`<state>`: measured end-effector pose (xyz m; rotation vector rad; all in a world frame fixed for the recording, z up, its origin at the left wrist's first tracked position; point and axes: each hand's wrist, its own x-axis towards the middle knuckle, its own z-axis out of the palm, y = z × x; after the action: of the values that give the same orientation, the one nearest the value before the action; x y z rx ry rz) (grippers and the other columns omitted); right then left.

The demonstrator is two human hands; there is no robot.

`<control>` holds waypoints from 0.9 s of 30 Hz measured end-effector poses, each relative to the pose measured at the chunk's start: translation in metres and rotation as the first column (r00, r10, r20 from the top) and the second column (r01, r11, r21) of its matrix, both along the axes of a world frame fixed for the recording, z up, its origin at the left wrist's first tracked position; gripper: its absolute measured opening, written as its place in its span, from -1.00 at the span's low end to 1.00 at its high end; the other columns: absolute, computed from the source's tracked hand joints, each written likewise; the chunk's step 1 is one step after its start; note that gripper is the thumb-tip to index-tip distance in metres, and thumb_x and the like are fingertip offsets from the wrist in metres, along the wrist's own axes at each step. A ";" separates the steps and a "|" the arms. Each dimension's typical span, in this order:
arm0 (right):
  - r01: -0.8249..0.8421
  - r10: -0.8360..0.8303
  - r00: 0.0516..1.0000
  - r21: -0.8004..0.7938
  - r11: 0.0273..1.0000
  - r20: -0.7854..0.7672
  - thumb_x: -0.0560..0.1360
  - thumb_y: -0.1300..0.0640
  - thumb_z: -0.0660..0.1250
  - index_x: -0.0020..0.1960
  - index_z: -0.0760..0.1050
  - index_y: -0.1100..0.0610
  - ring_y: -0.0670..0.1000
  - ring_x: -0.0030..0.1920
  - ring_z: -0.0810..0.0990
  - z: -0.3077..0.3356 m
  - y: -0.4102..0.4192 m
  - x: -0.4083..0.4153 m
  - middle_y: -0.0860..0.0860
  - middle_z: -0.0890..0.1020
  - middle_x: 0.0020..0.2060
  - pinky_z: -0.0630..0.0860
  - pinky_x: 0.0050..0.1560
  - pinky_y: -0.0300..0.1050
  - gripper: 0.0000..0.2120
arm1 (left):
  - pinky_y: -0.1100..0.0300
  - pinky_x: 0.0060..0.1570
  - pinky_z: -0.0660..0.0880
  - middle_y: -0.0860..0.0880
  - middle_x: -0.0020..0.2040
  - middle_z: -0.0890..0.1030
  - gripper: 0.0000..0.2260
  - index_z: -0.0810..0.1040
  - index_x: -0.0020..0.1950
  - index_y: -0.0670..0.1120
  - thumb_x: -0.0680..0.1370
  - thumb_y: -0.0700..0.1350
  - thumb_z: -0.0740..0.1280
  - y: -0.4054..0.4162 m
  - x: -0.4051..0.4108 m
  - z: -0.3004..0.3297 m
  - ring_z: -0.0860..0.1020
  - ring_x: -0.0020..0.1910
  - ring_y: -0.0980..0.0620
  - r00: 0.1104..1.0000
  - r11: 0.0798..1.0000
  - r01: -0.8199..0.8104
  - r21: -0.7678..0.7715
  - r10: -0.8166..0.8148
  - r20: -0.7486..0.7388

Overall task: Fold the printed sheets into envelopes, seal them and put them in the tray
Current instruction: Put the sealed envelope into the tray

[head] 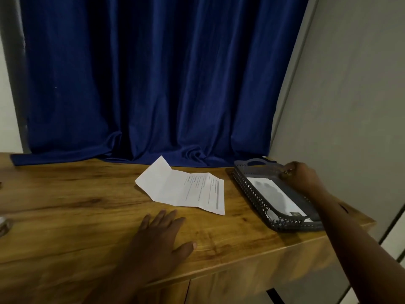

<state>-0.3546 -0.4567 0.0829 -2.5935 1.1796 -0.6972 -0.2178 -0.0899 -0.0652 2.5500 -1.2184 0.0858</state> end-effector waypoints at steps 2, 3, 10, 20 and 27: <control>-0.124 0.127 0.991 -0.076 0.989 0.031 0.53 0.06 0.38 0.05 0.58 0.09 0.04 -0.19 0.56 0.005 0.026 0.010 0.12 0.68 -0.05 0.46 -0.19 -0.13 -0.86 | -0.07 0.58 -0.18 0.17 0.64 0.03 -0.27 0.13 0.59 0.24 0.47 0.51 -0.04 0.000 0.000 0.000 -0.05 0.62 0.07 1.000 1.000 0.001 -0.002 -0.001 0.002; -0.208 0.214 0.976 -0.101 0.973 0.044 0.52 0.05 0.40 0.01 0.57 0.06 0.00 -0.21 0.57 0.004 0.043 0.016 0.07 0.68 -0.07 0.46 -0.24 -0.16 -0.89 | -0.07 0.58 -0.18 0.16 0.64 0.04 -0.29 0.14 0.58 0.24 0.48 0.50 -0.01 -0.001 0.000 0.001 -0.04 0.62 0.07 1.000 1.000 0.003 -0.009 -0.003 0.000; -0.576 0.475 0.790 -0.206 0.791 -0.387 0.43 -0.30 0.35 0.46 0.32 -0.17 0.03 0.44 0.36 -0.061 0.142 0.075 -0.07 0.40 0.46 0.32 0.41 0.02 -0.35 | -0.02 0.57 -0.12 0.16 0.61 0.18 -0.34 0.27 0.54 0.20 0.50 0.46 0.05 0.003 -0.003 0.001 0.07 0.60 0.08 1.000 0.998 0.004 -0.070 -0.003 0.011; -0.600 0.387 0.746 -0.297 0.743 -0.541 0.61 0.01 0.19 0.43 0.41 -0.05 0.08 0.32 0.52 -0.087 0.177 0.118 0.01 0.52 0.39 0.52 0.26 0.06 -0.61 | -0.03 0.58 -0.09 0.12 0.59 0.25 -0.35 0.32 0.52 0.15 0.51 0.42 0.06 0.009 -0.003 0.003 0.12 0.59 0.06 0.999 0.996 0.016 -0.092 -0.013 0.032; -0.629 0.509 0.777 -0.423 0.652 -0.372 0.62 0.03 0.17 0.12 0.57 -0.05 -0.03 0.00 0.63 -0.107 0.194 0.084 -0.06 0.68 0.04 0.62 -0.11 -0.07 -0.79 | 0.00 0.56 0.08 0.16 0.55 0.29 -0.50 0.40 0.46 0.18 0.52 0.24 0.24 0.015 -0.010 0.010 0.14 0.55 0.15 0.990 0.940 0.117 -0.319 -0.085 0.113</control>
<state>-0.2708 -0.2625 -0.0240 -3.3084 0.1033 -0.6537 -0.2281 -0.0745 -0.0548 2.2163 -1.2514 0.3622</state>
